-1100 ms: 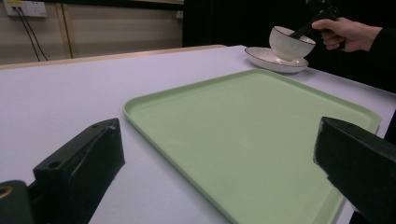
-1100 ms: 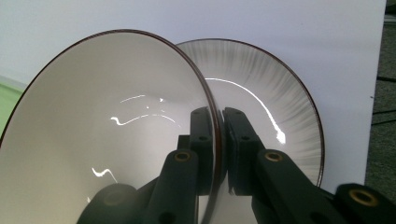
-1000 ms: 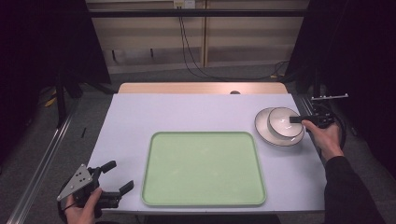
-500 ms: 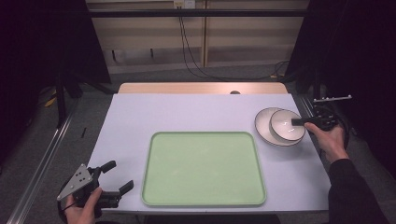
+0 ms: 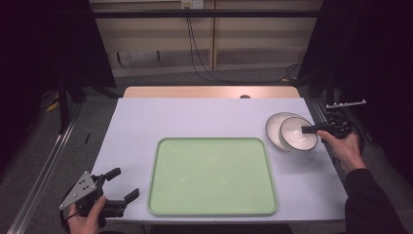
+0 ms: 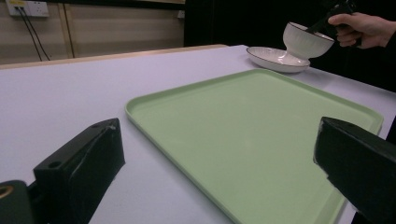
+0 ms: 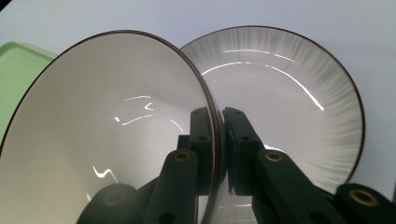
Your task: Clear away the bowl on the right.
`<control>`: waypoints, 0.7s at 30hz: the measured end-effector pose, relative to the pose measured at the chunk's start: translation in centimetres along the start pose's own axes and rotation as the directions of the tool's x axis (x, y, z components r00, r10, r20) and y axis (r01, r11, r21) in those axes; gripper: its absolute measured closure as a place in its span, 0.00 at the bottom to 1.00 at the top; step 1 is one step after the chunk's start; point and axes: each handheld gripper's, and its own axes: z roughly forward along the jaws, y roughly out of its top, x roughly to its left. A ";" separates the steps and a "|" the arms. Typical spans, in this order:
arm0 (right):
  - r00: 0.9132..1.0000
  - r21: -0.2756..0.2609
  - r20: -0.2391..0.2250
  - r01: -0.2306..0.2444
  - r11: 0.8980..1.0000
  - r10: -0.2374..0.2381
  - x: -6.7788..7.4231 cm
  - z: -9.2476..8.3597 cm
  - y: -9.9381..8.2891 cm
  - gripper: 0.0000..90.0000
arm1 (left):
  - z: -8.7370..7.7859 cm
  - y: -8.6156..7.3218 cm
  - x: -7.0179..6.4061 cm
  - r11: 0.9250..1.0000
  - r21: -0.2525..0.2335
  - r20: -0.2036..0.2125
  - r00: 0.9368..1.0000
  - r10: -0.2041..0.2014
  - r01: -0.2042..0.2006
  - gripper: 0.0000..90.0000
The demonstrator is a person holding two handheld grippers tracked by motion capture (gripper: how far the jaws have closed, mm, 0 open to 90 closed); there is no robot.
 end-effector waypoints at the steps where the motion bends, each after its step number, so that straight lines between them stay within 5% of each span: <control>1: 1.000 0.000 -0.006 0.007 1.000 -0.007 0.2 0.0 0.1 0.93 | 0.0 0.0 0.0 1.000 0.001 0.000 1.000 0.001 -0.001 0.02; 21: 0.994 0.001 -0.080 0.082 0.997 -0.081 4.1 0.5 2.2 0.92 | 0.0 0.1 -0.1 1.000 0.004 -0.008 1.000 0.008 -0.008 0.02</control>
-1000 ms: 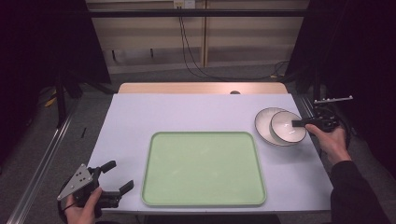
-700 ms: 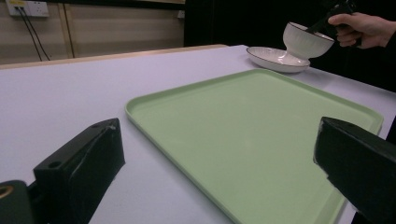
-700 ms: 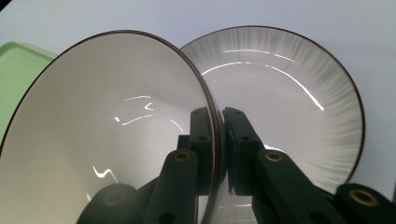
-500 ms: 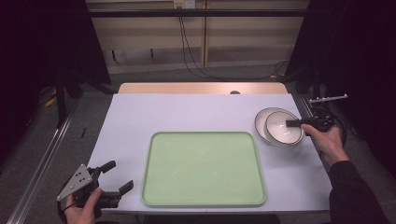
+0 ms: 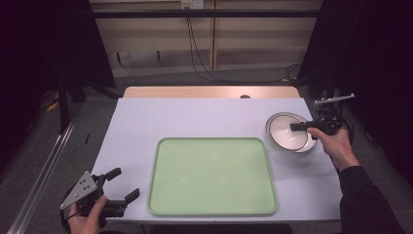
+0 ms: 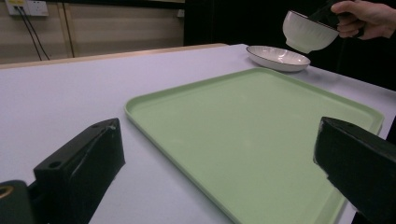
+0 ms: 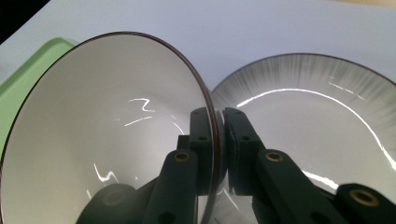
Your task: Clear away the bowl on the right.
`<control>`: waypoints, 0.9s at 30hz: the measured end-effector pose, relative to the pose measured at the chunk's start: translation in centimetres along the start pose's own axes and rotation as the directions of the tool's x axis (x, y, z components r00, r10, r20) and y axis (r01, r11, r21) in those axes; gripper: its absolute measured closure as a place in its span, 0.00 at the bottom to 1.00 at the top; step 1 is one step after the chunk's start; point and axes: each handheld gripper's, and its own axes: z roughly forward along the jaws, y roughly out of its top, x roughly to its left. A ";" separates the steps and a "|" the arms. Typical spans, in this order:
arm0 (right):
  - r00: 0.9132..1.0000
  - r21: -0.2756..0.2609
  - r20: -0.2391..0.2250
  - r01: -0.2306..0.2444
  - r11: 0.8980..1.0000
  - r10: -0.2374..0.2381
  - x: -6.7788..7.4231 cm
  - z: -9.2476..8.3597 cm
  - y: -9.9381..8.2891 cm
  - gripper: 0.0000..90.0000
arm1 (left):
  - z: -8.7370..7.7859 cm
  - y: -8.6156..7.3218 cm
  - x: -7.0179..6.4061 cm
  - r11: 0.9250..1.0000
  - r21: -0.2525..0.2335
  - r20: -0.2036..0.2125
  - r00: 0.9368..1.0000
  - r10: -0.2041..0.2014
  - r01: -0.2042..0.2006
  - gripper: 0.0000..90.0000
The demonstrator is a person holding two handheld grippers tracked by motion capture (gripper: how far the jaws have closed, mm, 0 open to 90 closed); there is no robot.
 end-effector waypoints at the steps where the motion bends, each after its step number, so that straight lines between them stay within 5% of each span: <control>1: 1.000 0.000 -0.006 0.008 1.000 -0.008 0.3 0.1 0.2 0.92 | 0.0 0.0 0.0 1.000 0.000 0.001 1.000 -0.001 0.001 0.02; 5: 0.999 0.018 -0.024 0.039 0.999 -0.038 1.5 0.9 0.9 0.92 | 0.0 0.0 0.0 1.000 -0.004 0.001 1.000 -0.008 0.008 0.02; 27: 0.995 0.054 -0.078 0.060 0.997 -0.055 3.6 4.2 2.4 0.92 | 0.1 0.0 0.1 1.000 0.000 0.003 1.000 -0.005 0.005 0.02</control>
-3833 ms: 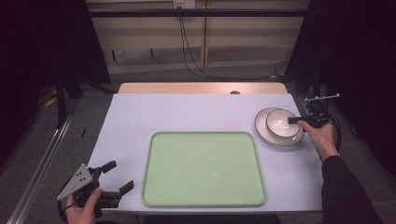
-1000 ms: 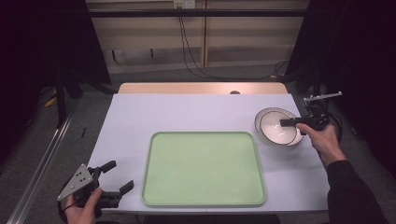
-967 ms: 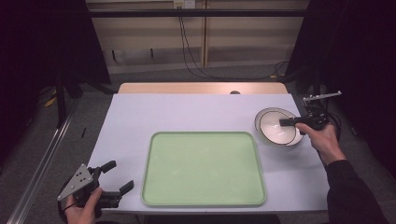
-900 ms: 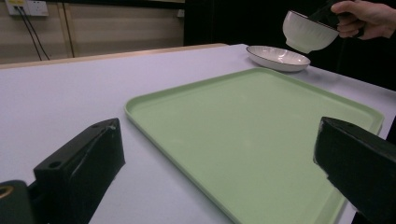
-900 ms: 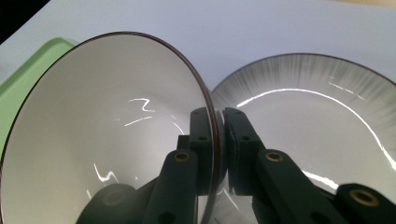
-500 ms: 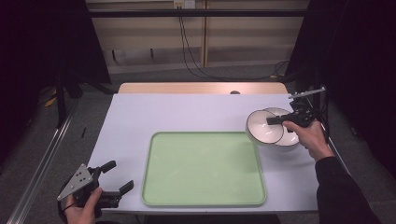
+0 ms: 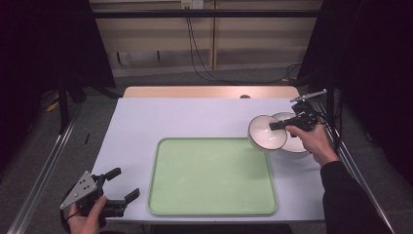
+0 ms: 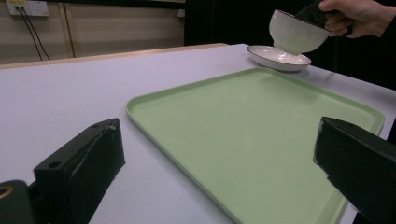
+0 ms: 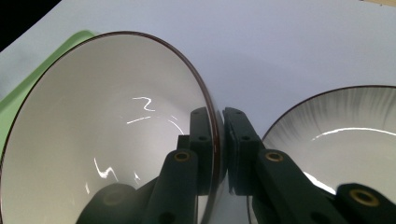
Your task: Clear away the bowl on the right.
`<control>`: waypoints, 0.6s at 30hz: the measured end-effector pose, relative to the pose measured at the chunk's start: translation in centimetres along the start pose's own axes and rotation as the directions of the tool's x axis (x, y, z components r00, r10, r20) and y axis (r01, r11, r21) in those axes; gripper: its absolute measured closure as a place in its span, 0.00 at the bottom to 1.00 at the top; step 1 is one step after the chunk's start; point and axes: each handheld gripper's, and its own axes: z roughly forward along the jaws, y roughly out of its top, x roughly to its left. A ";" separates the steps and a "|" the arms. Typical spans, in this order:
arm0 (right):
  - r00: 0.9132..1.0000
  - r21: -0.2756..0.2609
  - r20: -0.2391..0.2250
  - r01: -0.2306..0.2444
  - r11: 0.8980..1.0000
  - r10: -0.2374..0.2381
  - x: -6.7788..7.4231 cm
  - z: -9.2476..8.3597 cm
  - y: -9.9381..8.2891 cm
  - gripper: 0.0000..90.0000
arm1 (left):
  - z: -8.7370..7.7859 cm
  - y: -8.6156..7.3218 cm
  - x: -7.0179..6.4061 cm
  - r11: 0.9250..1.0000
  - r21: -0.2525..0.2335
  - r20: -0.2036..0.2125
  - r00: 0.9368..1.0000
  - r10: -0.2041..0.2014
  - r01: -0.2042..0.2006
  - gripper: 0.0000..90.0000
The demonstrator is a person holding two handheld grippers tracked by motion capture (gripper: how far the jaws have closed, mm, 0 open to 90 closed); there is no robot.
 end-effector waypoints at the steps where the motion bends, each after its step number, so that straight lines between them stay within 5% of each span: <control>1: 1.000 0.001 -0.005 0.000 1.000 0.000 0.1 0.1 0.1 0.92 | 0.0 0.0 0.0 1.000 -0.002 0.001 1.000 0.000 0.000 0.02; 18: 1.000 0.048 0.013 -0.023 0.999 0.022 -0.1 2.9 0.9 0.92 | 0.0 0.0 0.0 1.000 -0.002 -0.001 1.000 -0.005 0.005 0.02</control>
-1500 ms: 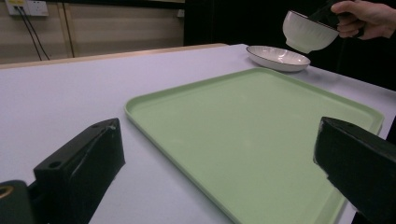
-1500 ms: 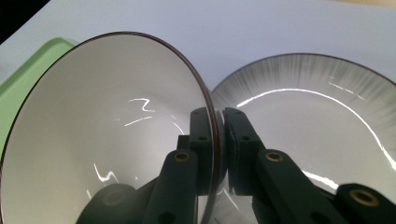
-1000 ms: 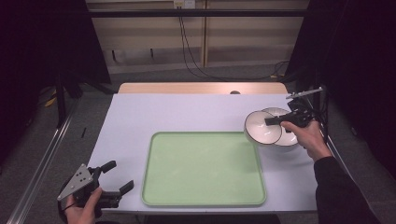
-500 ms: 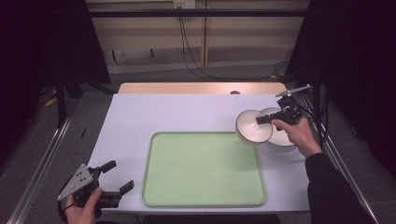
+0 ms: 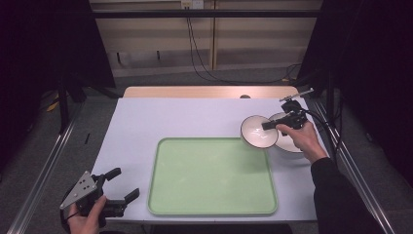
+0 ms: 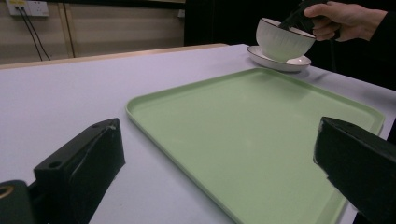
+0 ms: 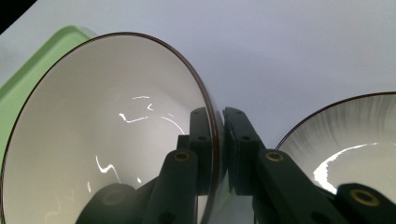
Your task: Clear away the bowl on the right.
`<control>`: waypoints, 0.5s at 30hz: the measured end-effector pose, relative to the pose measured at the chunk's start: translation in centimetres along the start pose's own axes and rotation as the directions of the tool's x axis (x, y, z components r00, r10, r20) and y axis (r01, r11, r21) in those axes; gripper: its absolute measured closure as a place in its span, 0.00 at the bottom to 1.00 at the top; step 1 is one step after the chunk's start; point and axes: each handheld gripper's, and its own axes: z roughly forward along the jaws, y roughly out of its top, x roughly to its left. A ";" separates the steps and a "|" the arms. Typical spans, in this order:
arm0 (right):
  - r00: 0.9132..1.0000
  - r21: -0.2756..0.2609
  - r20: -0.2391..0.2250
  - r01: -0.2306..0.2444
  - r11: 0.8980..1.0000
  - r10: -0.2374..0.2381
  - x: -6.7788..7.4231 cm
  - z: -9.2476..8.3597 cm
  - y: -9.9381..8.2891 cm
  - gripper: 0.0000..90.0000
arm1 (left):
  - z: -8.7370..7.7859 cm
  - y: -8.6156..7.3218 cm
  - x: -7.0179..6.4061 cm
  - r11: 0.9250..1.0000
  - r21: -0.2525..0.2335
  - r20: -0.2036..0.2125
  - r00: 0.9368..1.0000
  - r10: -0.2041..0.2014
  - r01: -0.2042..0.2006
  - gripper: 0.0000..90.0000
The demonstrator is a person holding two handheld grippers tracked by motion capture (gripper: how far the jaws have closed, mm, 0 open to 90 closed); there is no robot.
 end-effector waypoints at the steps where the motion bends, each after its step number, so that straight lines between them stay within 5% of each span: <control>1: 1.000 0.002 -0.003 -0.001 1.000 0.001 -0.1 0.2 0.0 0.92 | 0.0 0.0 0.0 1.000 0.000 0.000 1.000 -0.001 0.001 0.02; 15: 1.000 0.062 0.022 -0.022 0.998 0.021 0.0 2.7 -0.3 0.92 | 0.0 0.0 0.0 1.000 0.003 -0.005 1.000 -0.003 0.003 0.02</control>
